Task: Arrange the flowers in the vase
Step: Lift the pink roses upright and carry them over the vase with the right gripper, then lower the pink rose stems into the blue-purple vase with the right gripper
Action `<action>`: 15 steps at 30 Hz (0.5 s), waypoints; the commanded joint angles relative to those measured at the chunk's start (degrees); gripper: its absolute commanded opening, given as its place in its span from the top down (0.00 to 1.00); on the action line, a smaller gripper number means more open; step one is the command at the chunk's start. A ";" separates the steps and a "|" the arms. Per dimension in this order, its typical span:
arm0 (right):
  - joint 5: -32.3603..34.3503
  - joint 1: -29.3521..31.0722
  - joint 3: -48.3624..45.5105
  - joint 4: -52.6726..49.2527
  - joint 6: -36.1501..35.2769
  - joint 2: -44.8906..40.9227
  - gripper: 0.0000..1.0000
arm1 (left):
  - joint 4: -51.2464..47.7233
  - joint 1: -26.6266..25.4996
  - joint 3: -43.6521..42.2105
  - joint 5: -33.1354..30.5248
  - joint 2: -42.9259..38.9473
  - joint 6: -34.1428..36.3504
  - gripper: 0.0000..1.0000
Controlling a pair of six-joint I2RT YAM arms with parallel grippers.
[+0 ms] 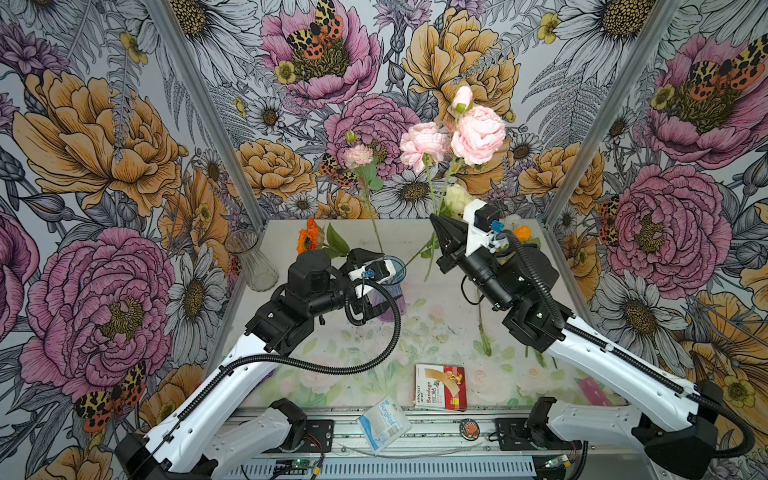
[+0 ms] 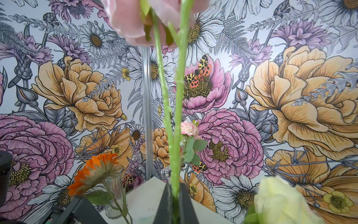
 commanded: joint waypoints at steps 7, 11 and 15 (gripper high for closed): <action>0.32 1.65 2.23 14.49 -2.34 9.78 1.00 | 1.10 3.30 -0.38 3.61 -1.95 -0.86 0.01; 1.12 2.16 1.54 19.29 -2.27 13.05 1.00 | 1.34 4.29 -0.37 4.45 -2.31 -1.18 0.01; 1.63 2.69 1.41 20.90 -2.80 15.84 1.00 | 1.49 4.68 -0.42 4.53 -2.31 -1.31 0.01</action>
